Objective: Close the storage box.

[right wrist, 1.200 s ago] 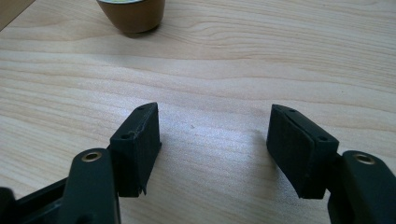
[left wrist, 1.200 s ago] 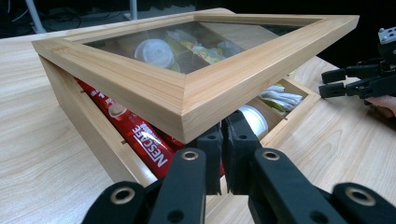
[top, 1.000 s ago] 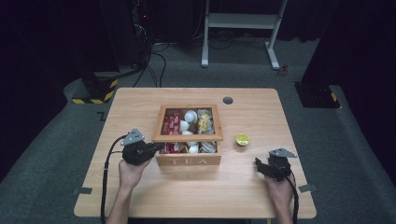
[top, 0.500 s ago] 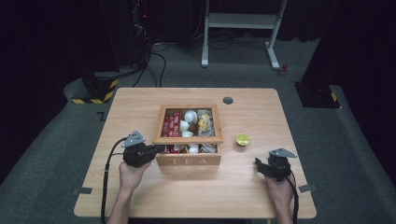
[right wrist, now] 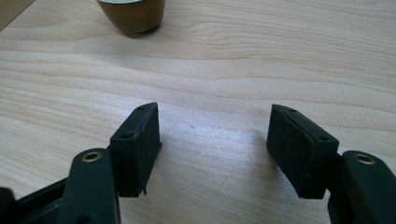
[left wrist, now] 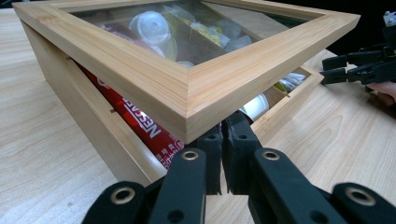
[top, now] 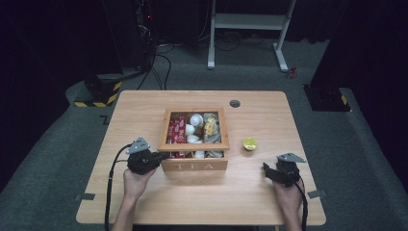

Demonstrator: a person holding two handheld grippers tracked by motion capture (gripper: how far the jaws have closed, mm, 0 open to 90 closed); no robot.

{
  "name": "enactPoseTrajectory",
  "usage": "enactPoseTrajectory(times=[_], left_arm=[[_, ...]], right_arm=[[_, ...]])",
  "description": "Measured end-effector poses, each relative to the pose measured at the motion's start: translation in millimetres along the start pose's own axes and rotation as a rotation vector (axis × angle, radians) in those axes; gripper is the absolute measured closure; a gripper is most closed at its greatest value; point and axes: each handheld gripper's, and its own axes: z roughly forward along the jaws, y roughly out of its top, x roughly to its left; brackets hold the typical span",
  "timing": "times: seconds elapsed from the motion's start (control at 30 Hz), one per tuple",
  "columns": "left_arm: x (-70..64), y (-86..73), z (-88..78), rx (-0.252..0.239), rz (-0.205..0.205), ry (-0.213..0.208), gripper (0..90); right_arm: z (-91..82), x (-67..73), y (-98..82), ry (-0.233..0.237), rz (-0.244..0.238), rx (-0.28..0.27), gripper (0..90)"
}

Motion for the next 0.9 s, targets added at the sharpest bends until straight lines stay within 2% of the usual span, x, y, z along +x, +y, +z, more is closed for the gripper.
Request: enactPoseTrajectory(times=[0.4, 0.9], left_arm=[[0.4, -7.5, 3.0, 0.007, -0.021, -0.006, 86.3], [-3.3, -11.5, 5.3, 0.021, -0.01, 0.008, 85.8]], right_arm=[[0.0, -0.1, 0.0, 0.0, -0.001, 0.0, 34.8], [0.0, -0.1, 0.1, -0.001, 0.0, 0.001, 34.4]])
